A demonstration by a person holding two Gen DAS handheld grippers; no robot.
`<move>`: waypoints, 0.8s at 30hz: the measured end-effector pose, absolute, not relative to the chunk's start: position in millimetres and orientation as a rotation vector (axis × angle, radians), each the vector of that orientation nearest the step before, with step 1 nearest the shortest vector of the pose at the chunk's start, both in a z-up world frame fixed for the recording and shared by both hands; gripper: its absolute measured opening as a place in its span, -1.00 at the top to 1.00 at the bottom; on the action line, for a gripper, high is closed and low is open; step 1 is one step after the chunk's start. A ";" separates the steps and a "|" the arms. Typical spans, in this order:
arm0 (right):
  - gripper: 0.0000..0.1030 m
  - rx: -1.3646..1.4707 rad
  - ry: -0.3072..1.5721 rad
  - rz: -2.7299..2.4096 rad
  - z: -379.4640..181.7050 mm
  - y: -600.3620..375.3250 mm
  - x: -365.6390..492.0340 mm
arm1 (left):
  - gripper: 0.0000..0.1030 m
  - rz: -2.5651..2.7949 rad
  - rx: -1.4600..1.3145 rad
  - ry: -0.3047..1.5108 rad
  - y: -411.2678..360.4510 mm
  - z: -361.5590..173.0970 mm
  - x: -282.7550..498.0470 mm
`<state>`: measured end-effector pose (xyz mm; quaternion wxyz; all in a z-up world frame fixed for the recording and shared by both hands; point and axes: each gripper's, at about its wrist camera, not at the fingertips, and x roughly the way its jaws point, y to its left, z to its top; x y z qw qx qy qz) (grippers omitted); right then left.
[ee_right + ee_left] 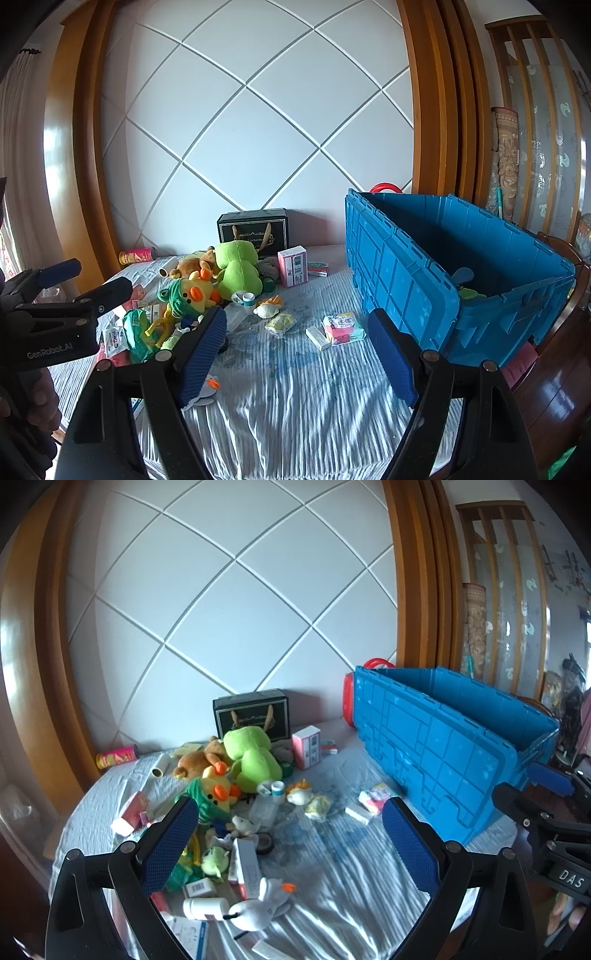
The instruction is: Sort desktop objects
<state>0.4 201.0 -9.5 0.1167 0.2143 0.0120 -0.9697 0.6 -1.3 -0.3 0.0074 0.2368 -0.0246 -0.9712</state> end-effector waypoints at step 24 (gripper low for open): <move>-0.53 0.677 0.044 -2.795 -29.9 188.7 -14.5 | -0.96 -3.016 0.808 -0.035 -10.7 -18.5 -9.8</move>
